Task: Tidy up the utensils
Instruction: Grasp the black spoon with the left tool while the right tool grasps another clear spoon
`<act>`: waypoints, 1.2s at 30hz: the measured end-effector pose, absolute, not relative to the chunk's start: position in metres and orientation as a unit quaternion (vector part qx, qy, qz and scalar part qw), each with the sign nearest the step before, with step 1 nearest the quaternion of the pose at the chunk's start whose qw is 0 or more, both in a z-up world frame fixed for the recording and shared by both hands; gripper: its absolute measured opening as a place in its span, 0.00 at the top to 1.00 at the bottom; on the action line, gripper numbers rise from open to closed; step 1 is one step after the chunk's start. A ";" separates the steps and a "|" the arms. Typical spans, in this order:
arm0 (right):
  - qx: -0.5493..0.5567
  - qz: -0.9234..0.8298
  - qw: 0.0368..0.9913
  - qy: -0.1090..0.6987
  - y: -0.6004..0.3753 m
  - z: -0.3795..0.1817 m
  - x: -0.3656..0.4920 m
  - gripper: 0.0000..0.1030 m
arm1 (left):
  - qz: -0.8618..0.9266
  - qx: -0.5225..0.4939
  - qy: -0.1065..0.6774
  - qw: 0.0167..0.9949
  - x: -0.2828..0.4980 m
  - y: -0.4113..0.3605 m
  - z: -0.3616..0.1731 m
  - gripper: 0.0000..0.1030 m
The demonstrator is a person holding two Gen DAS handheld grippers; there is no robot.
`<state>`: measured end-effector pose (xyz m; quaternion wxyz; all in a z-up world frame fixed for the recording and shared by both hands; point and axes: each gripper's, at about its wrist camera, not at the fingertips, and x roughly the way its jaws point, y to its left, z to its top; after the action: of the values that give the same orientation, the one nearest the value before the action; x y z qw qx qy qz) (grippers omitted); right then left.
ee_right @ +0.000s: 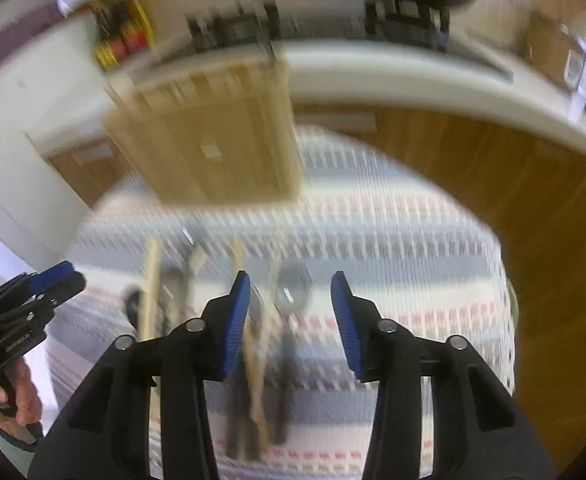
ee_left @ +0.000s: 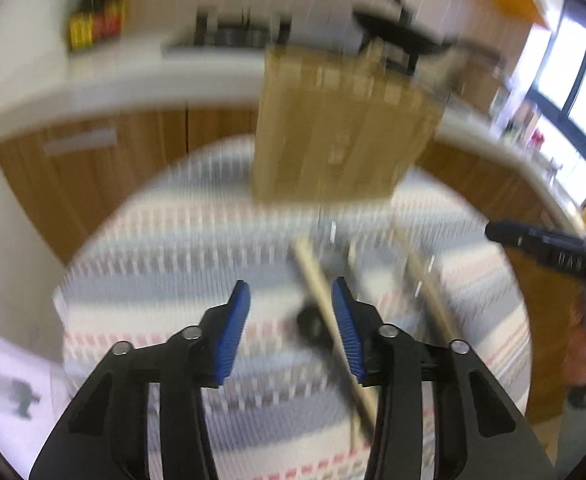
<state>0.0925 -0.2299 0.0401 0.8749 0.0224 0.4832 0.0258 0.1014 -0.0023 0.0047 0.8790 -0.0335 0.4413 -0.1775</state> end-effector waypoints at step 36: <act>-0.027 0.055 0.801 0.595 -0.196 -0.039 0.117 0.89 | -0.195 0.061 0.530 0.823 0.107 -0.043 -0.046 0.92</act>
<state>0.1174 -0.1960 -0.0386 0.8015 -0.0269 0.5949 0.0550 0.1069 -0.0428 -0.0459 0.8232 0.0611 0.5297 -0.1950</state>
